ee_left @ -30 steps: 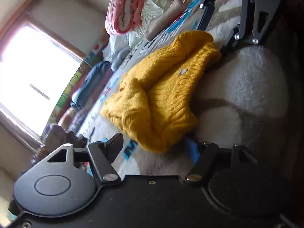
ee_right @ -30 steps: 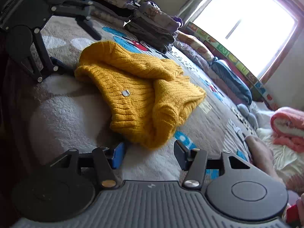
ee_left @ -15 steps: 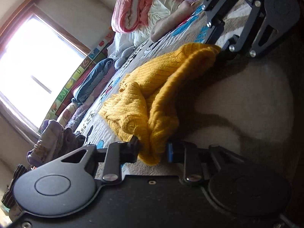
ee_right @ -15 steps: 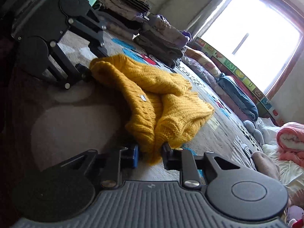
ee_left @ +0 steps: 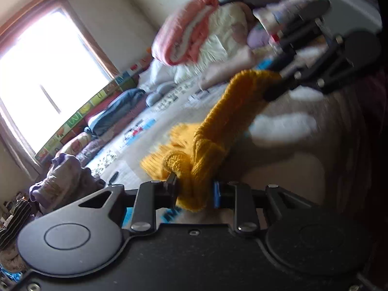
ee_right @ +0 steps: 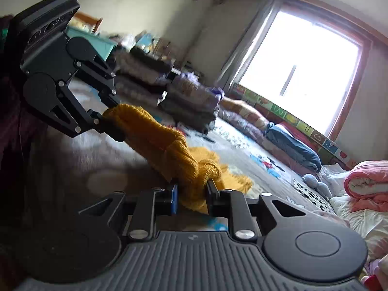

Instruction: Fold clothes

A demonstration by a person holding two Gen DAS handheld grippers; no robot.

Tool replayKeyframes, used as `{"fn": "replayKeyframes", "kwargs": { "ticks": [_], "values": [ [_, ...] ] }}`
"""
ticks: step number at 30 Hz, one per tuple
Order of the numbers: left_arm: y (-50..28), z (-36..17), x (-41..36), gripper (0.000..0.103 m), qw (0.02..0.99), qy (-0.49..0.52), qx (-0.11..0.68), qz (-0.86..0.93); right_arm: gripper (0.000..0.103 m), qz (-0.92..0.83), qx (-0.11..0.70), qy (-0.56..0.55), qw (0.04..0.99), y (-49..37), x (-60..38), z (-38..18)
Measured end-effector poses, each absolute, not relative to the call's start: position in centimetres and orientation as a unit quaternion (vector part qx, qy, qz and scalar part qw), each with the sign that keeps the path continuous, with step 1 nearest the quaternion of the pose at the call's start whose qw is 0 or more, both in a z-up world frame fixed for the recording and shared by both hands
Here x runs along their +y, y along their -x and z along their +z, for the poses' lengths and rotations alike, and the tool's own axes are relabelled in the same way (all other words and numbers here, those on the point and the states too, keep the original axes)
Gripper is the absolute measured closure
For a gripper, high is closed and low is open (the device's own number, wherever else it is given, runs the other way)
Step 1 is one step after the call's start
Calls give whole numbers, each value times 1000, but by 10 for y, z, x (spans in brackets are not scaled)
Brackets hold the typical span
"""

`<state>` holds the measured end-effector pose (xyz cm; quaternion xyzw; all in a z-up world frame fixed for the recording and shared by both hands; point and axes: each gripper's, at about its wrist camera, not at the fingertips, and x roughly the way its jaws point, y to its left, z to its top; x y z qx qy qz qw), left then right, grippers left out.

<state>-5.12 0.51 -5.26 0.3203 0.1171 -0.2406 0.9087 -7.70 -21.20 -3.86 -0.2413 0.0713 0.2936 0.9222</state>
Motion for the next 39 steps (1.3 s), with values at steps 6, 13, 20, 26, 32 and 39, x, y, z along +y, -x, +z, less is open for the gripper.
{"fn": "replayKeyframes", "kwargs": {
  "ticks": [6,13,20,26,32,39],
  "values": [
    [13,-33,22,75,941,-191,119,-253,78,292,53,146,944,46,-229,-24],
    [-64,-23,47,74,947,-35,143,-286,73,285,76,-18,955,-32,-253,-21],
    [-145,-53,76,71,919,132,212,-305,68,307,138,-136,932,-107,-266,-58],
    [-161,-60,85,79,905,177,226,-313,81,322,181,-250,895,-148,-278,-88],
    [-210,-57,88,81,898,217,210,-321,82,310,178,-290,888,-184,-282,-84],
    [-259,-63,89,81,890,239,213,-324,83,299,193,-336,872,-233,-291,-93]
  ]
}}
